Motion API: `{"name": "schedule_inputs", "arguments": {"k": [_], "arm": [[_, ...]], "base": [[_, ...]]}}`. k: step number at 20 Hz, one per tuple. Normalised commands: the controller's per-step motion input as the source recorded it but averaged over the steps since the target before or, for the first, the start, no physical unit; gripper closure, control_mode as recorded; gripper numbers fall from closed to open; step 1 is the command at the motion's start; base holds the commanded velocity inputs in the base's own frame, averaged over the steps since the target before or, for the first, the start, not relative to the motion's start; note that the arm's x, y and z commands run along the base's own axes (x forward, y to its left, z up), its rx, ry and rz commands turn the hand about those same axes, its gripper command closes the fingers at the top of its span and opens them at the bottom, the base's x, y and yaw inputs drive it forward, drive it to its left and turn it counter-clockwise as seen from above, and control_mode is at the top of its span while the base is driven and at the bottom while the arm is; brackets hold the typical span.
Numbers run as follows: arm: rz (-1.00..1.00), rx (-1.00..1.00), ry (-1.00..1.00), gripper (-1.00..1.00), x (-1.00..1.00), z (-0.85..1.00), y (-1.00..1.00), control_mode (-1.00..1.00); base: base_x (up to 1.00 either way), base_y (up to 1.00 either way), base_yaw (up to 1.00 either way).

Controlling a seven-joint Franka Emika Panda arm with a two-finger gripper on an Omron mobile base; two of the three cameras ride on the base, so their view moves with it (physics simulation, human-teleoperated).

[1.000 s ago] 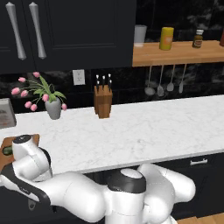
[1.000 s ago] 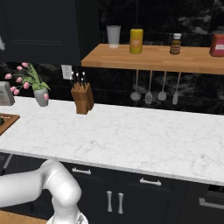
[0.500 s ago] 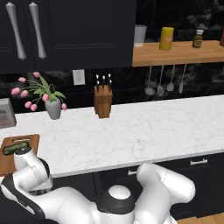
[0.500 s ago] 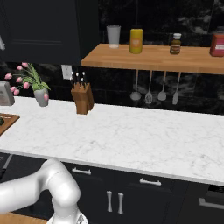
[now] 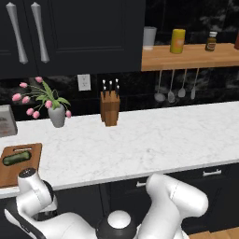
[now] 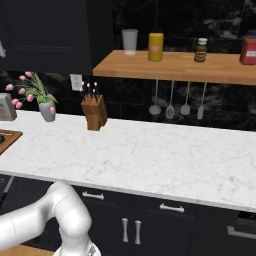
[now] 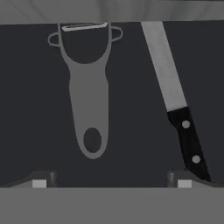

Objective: Place the appropriate cutting tool for cutting the cucumber skin on the cutting board.

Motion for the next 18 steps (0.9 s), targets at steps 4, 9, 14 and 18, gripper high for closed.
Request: {"name": "schedule_inputs", "arguments": {"k": [4, 9, 14, 18], "arm": [[0.00, -0.01, 0.00, -1.00, 0.00, -0.30, 0.15, -1.00], [0.00, 0.00, 0.00, -1.00, 0.00, -0.18, 0.16, -1.00], [0.00, 0.00, 0.00, -1.00, 0.00, -0.22, 0.12, -1.00], [0.00, 0.00, 0.00, -1.00, 0.02, -0.15, 0.02, -1.00]], "base": [[0.00, 0.00, 0.00], [0.00, 0.00, 0.00], [0.00, 0.00, 0.00], [0.00, 0.00, 0.00]]}}
